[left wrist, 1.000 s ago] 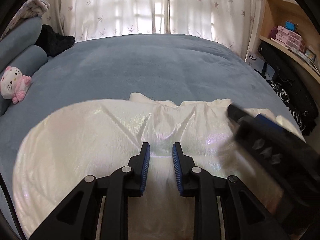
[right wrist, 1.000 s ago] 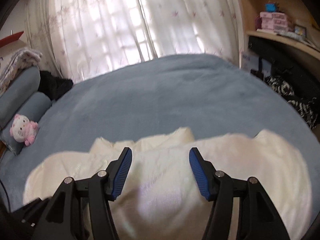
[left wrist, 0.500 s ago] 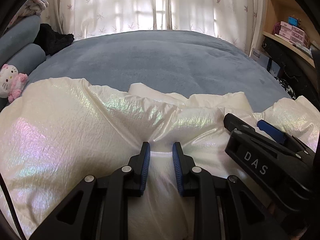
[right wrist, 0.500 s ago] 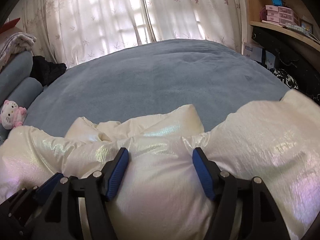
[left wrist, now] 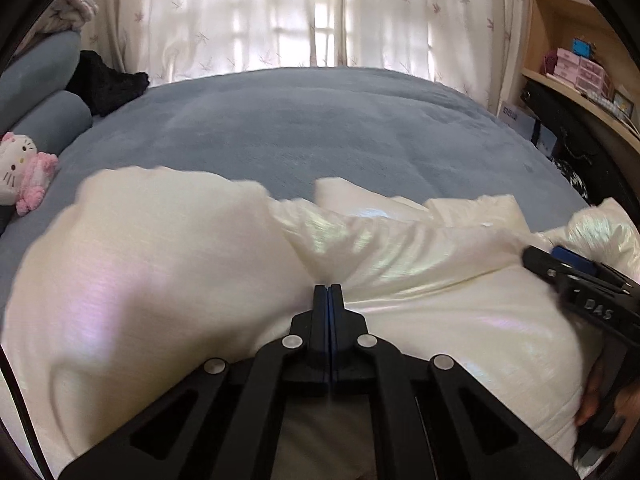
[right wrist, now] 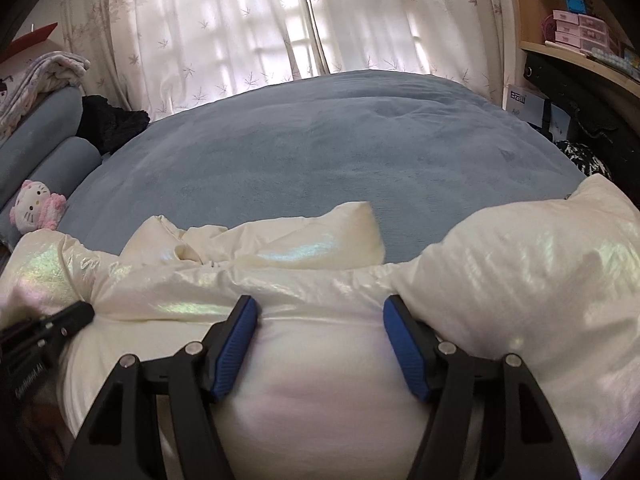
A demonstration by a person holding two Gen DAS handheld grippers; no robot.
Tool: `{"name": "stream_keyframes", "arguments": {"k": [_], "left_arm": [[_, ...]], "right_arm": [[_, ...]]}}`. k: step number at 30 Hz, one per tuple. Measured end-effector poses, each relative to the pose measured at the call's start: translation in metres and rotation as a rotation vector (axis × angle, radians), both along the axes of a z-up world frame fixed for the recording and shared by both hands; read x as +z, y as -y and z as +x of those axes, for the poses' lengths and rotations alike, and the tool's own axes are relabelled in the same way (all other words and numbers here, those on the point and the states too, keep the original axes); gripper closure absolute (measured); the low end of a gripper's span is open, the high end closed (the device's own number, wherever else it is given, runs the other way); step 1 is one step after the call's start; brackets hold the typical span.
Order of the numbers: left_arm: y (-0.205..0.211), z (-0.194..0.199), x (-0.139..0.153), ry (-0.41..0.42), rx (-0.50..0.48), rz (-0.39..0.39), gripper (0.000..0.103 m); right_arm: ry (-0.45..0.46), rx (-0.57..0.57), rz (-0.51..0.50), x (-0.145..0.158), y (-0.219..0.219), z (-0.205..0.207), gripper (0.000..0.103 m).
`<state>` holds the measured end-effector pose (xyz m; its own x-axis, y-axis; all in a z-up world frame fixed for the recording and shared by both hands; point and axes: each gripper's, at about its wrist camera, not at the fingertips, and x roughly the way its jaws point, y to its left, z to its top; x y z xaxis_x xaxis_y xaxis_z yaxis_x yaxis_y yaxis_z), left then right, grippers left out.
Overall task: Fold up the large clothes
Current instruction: 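Press and smooth the folded jacket bundle flat with both grippers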
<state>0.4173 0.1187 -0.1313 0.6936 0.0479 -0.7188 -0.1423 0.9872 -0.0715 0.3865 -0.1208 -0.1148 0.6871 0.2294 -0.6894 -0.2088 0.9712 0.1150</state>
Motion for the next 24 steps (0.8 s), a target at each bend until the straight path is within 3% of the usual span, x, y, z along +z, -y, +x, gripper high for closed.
{"name": "stream_keyframes", "arguments": {"k": [6,12,24], "left_arm": [[-0.035,-0.007,0.006,0.03,0.084,0.038,0.102],[-0.058,-0.004,0.004,0.026,0.141,0.105,0.102],[-0.091,0.005,-0.006,-0.057,0.211,0.153,0.099]], "right_arm": [[0.025,0.013,0.04,0.006,0.034,-0.002,0.044],[0.049,0.003,0.013,0.012,0.066,0.002,0.047],[0.004,-0.173,0.026,0.01,0.145,0.014,0.045]]}}
